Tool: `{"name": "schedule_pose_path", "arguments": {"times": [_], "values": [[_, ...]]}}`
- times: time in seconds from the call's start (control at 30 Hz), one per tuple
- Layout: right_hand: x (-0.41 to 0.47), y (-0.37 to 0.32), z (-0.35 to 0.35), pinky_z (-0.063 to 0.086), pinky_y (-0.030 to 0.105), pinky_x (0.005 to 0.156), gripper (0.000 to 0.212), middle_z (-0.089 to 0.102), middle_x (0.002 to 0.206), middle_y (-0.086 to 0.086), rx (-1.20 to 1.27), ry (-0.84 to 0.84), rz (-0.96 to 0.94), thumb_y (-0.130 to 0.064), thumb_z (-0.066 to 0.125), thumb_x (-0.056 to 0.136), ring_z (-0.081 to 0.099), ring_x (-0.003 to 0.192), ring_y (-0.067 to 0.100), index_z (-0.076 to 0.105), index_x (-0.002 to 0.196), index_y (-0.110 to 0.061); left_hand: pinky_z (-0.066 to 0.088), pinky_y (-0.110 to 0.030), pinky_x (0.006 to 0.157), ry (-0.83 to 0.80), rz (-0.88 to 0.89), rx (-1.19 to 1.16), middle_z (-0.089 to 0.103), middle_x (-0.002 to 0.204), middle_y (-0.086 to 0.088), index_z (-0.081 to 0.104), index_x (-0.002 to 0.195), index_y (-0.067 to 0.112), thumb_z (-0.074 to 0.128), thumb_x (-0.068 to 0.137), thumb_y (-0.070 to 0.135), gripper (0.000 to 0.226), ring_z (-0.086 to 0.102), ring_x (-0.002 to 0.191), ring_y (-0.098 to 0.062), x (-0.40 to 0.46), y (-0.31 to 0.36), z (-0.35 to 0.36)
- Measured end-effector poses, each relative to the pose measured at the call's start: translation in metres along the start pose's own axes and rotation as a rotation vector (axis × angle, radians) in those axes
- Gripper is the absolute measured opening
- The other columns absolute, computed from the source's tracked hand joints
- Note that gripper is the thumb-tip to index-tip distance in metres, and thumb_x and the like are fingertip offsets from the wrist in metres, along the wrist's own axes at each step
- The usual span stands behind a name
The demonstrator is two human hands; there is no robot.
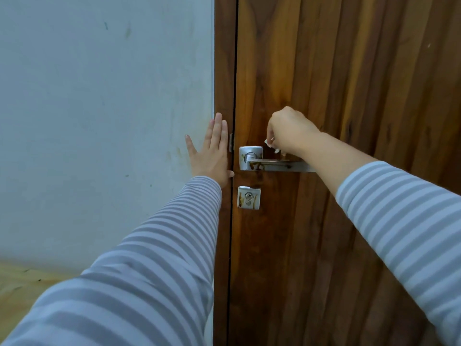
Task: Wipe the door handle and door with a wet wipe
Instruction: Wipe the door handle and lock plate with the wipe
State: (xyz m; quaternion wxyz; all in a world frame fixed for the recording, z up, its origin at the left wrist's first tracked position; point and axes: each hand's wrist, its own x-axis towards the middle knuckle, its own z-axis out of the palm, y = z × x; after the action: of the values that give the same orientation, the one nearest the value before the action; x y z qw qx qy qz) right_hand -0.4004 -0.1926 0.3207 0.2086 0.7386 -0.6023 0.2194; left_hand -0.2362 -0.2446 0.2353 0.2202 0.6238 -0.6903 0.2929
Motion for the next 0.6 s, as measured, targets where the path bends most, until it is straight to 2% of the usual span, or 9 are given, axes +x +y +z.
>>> {"name": "schedule_pose_path", "arguments": {"times": [0.17, 0.3, 0.47, 0.6], "values": [[-0.003, -0.003, -0.013, 0.052, 0.029, 0.087, 0.023, 0.062, 0.116, 0.006, 0.206, -0.004, -0.06, 0.002, 0.06, 0.087, 0.059, 0.107, 0.021, 0.072, 0.097, -0.015, 0.005, -0.064, 0.114, -0.004, 0.001, -0.007, -0.033, 0.157, -0.007, -0.024, 0.15, 0.01, 0.067, 0.083, 0.055, 0.122, -0.023, 0.147, -0.022, 0.0, 0.002, -0.001], [-0.005, -0.018, -0.01, 0.053, 0.03, 0.085, 0.029, 0.066, 0.108, 0.002, 0.201, -0.009, -0.144, 0.003, 0.059, 0.086, 0.061, 0.1, 0.016, 0.071, 0.102, -0.018, 0.004, -0.064, 0.114, -0.006, 0.002, -0.017, -0.034, 0.157, -0.007, -0.024, 0.15, 0.01, 0.066, 0.083, 0.055, 0.121, -0.024, 0.147, -0.022, 0.0, 0.001, -0.001], [-0.007, -0.029, 0.007, 0.054, 0.034, 0.086, 0.026, 0.066, 0.112, 0.007, 0.061, -0.021, -0.178, -0.001, 0.058, 0.087, 0.062, 0.101, 0.021, 0.071, 0.105, -0.016, 0.002, -0.064, 0.113, -0.007, 0.007, -0.02, -0.035, 0.156, -0.006, -0.025, 0.15, 0.011, 0.066, 0.084, 0.055, 0.12, -0.024, 0.147, -0.021, 0.0, 0.0, -0.001], [-0.006, -0.032, 0.012, 0.053, 0.035, 0.089, 0.026, 0.064, 0.116, 0.008, 0.054, -0.072, -0.151, -0.002, 0.055, 0.089, 0.061, 0.104, 0.023, 0.071, 0.106, -0.014, 0.002, -0.064, 0.113, -0.01, 0.005, -0.021, -0.035, 0.157, -0.005, -0.025, 0.15, 0.011, 0.066, 0.084, 0.054, 0.121, -0.024, 0.147, -0.021, 0.0, 0.0, 0.0]]}}
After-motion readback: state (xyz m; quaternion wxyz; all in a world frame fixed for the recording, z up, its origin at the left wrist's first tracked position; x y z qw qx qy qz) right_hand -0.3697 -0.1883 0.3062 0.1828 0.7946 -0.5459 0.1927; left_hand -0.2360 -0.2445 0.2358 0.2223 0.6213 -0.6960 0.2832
